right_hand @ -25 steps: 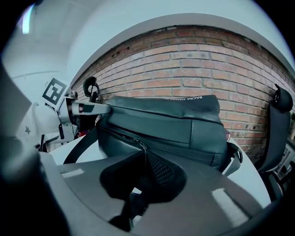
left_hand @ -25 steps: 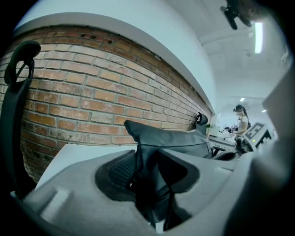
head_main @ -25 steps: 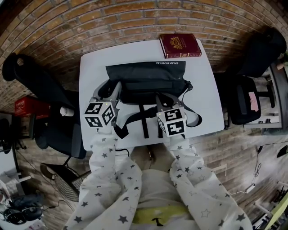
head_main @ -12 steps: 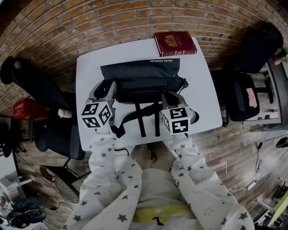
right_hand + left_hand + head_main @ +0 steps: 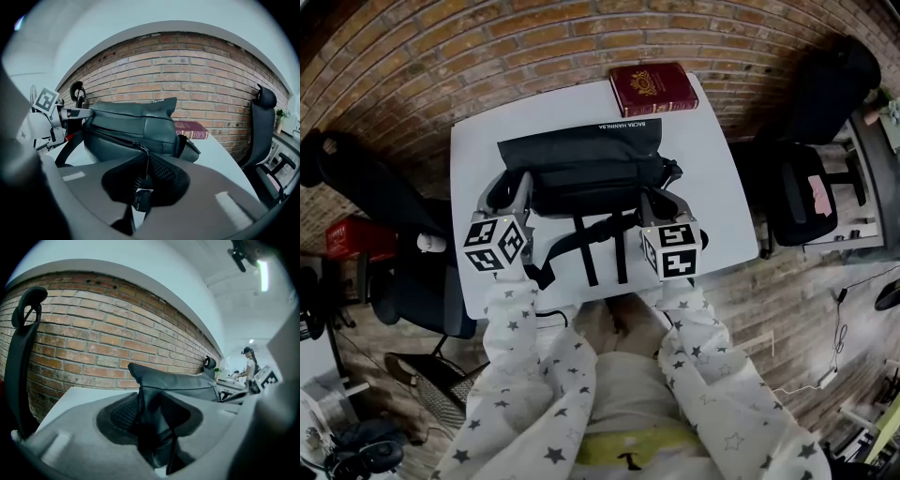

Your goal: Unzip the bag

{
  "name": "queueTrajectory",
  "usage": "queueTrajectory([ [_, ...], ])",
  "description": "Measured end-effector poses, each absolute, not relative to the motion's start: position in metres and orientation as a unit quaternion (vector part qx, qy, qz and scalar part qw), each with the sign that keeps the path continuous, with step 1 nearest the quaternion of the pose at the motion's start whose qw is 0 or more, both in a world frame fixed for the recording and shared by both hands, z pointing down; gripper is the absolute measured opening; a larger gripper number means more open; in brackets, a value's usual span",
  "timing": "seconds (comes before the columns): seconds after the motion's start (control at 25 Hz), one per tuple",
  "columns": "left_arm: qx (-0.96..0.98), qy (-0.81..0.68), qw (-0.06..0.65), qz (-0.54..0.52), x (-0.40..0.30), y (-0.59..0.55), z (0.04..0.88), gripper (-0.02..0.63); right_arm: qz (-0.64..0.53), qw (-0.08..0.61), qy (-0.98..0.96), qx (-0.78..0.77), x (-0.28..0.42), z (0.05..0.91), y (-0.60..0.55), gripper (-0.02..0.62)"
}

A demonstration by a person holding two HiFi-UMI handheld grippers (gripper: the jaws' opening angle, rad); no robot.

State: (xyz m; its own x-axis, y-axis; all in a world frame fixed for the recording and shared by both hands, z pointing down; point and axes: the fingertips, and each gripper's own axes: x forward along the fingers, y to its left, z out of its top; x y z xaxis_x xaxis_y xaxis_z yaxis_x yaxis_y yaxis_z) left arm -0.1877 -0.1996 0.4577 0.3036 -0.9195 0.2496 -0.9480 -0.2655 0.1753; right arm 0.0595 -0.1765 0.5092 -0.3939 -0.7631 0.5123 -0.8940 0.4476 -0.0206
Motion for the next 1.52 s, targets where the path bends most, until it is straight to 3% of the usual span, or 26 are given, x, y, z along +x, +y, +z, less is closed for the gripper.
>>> queueTrajectory([
  [1.16, 0.796, -0.584, 0.159, 0.035, -0.189, -0.199, 0.460, 0.161, 0.186, 0.172, -0.816, 0.519, 0.099, 0.513, -0.179, 0.028],
  [1.4, 0.790, -0.594, 0.152, 0.021, -0.197, -0.190, 0.452, 0.164, 0.188, 0.115, -0.840, 0.495, 0.098, 0.495, -0.181, 0.118],
  [1.52, 0.789, -0.597, 0.141, 0.023, -0.199, -0.183, 0.444, 0.146, 0.172, 0.087, -0.863, 0.468, 0.092, 0.480, -0.179, 0.120],
])
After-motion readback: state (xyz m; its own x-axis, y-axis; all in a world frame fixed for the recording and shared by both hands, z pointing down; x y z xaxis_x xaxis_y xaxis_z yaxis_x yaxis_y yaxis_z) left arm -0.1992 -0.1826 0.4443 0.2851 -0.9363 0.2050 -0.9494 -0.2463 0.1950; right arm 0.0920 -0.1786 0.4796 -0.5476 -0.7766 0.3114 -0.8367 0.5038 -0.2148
